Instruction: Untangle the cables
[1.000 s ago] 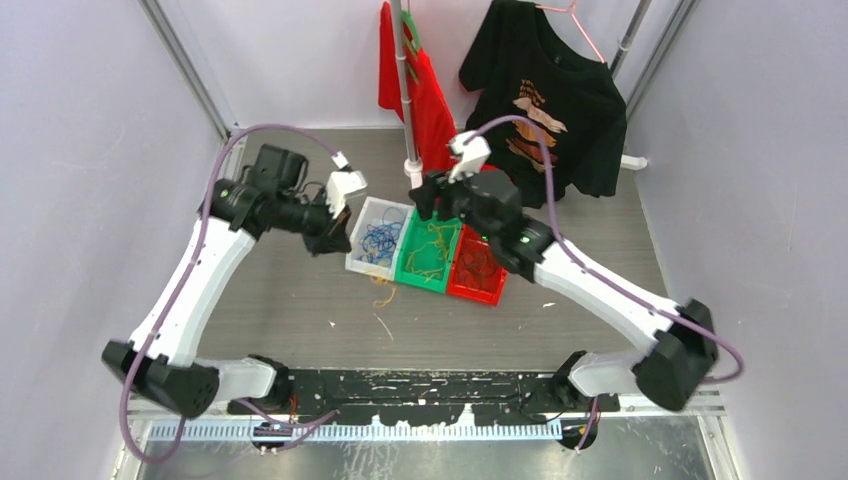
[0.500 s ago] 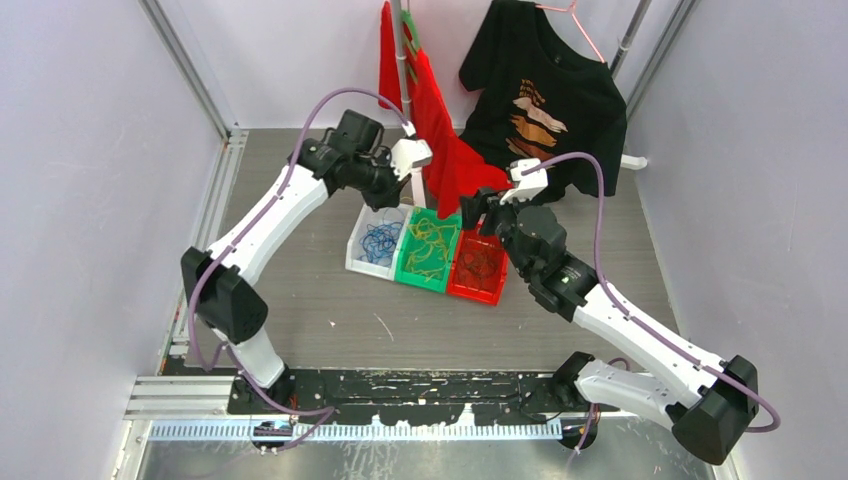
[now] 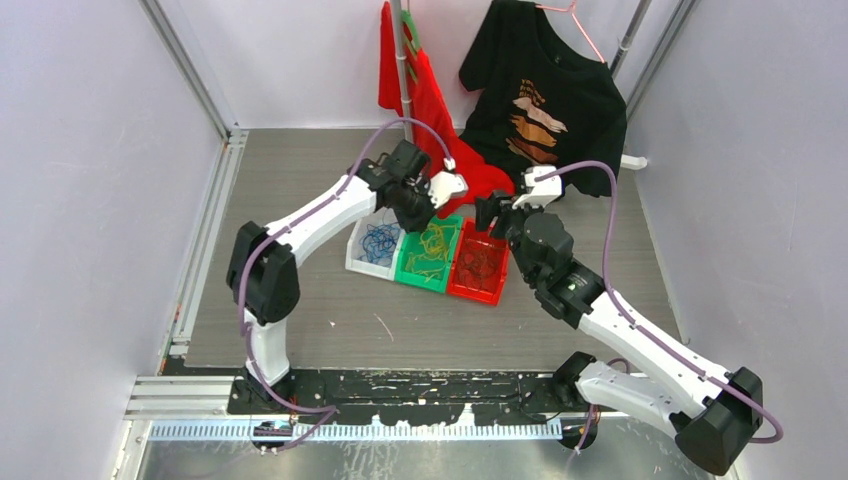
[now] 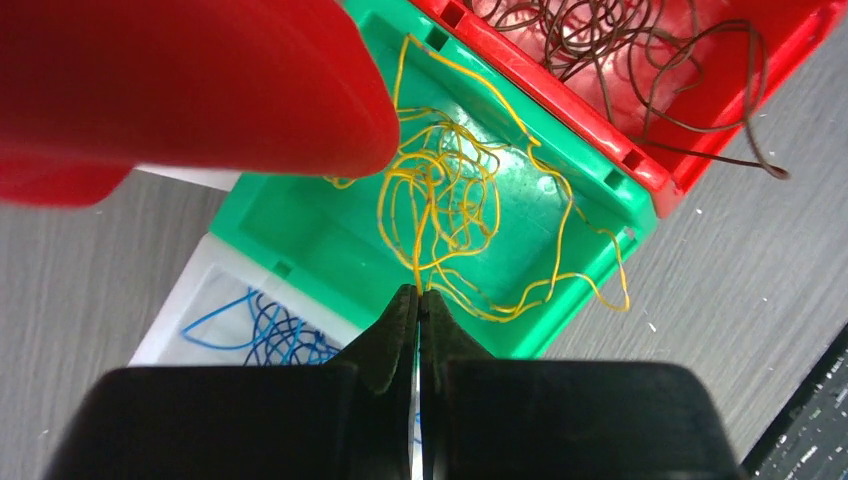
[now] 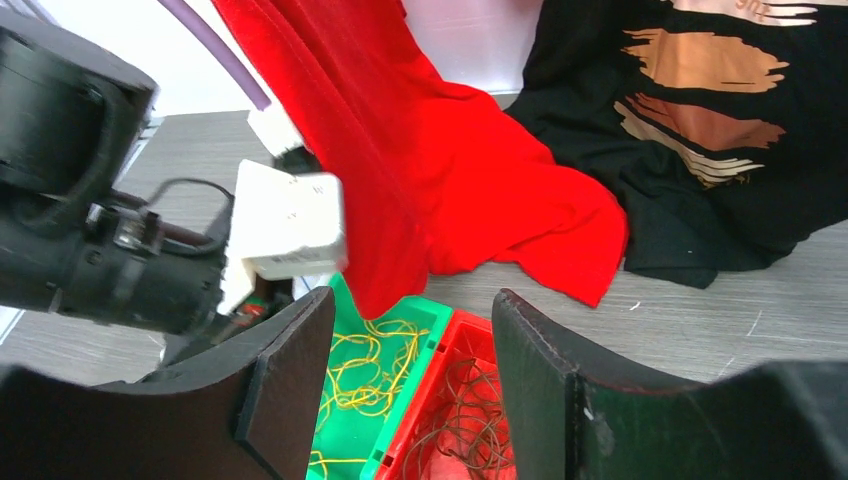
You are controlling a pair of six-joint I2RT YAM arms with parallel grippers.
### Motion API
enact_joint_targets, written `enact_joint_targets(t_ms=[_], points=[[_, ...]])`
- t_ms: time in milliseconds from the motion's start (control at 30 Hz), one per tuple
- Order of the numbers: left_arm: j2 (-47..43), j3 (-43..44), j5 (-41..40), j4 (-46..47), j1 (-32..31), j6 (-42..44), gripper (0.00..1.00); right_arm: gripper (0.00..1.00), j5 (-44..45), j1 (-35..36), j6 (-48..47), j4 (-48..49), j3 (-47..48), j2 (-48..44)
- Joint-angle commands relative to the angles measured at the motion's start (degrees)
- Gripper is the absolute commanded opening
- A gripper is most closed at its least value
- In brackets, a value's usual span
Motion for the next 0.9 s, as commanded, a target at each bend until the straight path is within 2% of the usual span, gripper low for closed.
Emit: enact_joint_targets(t_ms=[0,67,133,200,333,367,467,600,700,800,867], points=[[3.05,-0.29,-3.89,2.69,-1.27,-1.76,0.02,0.64,2.92,-0.88,0.99,1.17,-0.79,-2.75],[3.85,-0.22,-4.11,2.46,-1.42,-2.41,0.09,0.63,3.05,-1.37,1.45,1.00,-1.44,-3.25],[3.96,0.11,-3.70,1.28,-1.37,-2.75,0.20,0.63,3.09,-2.01,2.10,0.33,-1.59,-3.40],[3.38,1.38,-2.86,-2.70,-1.41,-2.45,0.41,0.63,2.97,-2.59,2.57,-0.80,-1.05,-3.37],[-1.31,4.37,1.55,-11.06,-0.94,-1.74,0.97,0.68,2.24,-4.18,3.03,-3.21,0.77,-2.87],[-3.12,4.95,3.10,-12.85,-0.83,-1.57,1.00,0.69,2.39,-4.48,3.10,-3.45,1.15,-2.85],[-7.89,7.53,6.62,-18.79,-0.10,-1.27,1.00,0.78,3.69,-4.99,3.70,-3.89,1.88,-2.98],[-12.02,11.85,11.96,-27.39,4.01,-0.97,1.00,0.97,7.19,-5.84,3.85,-5.37,2.93,-3.45],[-15.64,13.39,16.58,-31.95,10.02,0.76,0.99,1.00,13.78,-7.43,3.83,-7.04,2.90,-3.83],[-20.62,7.68,17.90,-28.90,18.79,2.35,0.99,1.00,24.03,-10.11,4.36,-8.25,0.98,-3.61],[-24.31,0.46,18.30,-20.08,25.77,1.28,0.99,1.00,30.10,-12.90,3.84,-5.25,-2.93,-4.23]])
